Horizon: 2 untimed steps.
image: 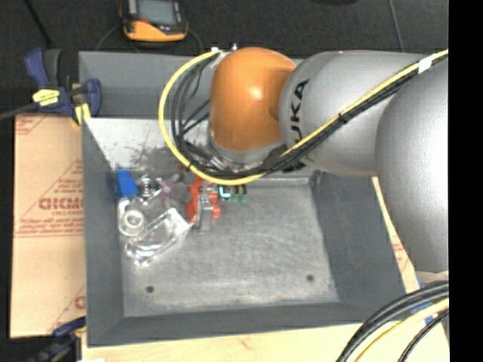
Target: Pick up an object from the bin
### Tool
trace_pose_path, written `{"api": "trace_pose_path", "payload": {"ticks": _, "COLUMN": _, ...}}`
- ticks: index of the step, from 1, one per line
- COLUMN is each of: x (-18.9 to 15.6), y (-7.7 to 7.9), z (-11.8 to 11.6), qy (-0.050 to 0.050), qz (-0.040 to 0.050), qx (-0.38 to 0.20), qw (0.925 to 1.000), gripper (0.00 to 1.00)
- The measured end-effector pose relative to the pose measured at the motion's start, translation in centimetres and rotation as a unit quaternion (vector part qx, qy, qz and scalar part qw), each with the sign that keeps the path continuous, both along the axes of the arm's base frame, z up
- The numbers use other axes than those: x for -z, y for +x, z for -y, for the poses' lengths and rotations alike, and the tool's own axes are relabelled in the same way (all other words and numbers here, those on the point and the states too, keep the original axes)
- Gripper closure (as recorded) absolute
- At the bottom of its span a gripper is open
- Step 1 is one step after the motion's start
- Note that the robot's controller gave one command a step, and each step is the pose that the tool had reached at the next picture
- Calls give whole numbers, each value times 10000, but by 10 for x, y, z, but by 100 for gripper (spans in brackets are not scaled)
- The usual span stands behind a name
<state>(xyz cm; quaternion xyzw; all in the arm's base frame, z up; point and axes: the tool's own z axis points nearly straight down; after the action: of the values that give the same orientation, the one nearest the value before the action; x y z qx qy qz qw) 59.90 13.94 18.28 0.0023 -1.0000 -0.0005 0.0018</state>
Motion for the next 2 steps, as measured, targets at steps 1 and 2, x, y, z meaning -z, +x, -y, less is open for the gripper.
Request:
{"api": "trace_pose_path", "payload": {"ticks": 1, "x": 116, "y": -25, "z": -45, "qy": -5, "qz": 3, "qx": -865, "qw": 9963, "gripper": 0}}
{"api": "trace_pose_path", "payload": {"ticks": 2, "x": 111, "y": -22, "z": -44, "qy": 8, "qz": 44, "qx": -833, "qw": 9965, "gripper": 100}}
